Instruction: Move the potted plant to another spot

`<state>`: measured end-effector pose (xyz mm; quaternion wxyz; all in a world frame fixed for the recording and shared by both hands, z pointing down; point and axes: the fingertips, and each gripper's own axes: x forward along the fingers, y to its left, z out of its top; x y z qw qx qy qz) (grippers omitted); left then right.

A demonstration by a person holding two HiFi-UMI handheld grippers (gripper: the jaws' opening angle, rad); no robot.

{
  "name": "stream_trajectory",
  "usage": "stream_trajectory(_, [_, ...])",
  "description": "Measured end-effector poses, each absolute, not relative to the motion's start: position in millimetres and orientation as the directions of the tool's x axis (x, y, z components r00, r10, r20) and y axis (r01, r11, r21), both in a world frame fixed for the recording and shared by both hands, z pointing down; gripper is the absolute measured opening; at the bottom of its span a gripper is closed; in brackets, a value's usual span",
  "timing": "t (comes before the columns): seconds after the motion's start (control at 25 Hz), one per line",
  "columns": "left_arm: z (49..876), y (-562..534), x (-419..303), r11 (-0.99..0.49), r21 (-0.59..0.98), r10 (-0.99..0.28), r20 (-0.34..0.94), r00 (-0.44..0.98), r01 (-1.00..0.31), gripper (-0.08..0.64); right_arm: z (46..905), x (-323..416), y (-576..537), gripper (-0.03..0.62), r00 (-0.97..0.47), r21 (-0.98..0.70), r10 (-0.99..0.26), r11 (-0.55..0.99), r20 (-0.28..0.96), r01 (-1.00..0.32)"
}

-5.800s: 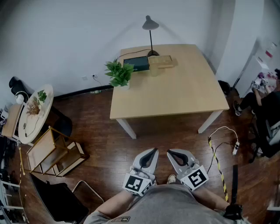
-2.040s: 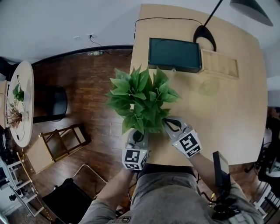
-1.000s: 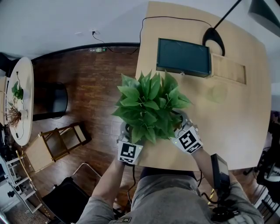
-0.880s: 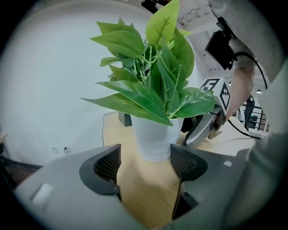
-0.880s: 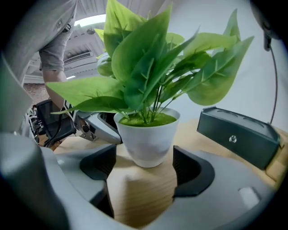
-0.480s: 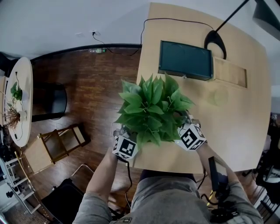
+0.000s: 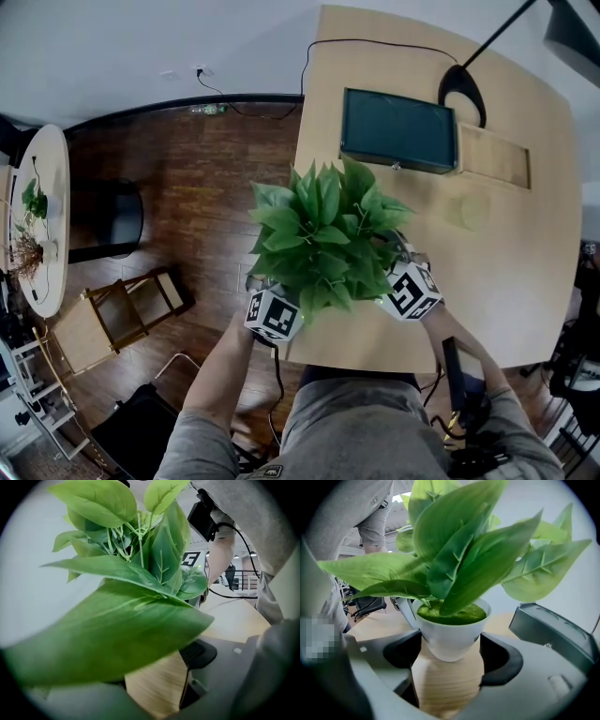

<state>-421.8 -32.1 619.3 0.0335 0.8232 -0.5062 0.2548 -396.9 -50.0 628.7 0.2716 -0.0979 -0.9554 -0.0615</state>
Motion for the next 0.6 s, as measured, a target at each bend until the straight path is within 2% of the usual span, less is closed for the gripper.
stream_trajectory(0.6, [614.0,-36.3,-423.6,-0.491,-0.210,-0.811,0.465,0.356,-0.845,0.342,623.9,-398.6,-54.5,0.396,-0.837,0.083,0.114,0.979,0.535,0.186])
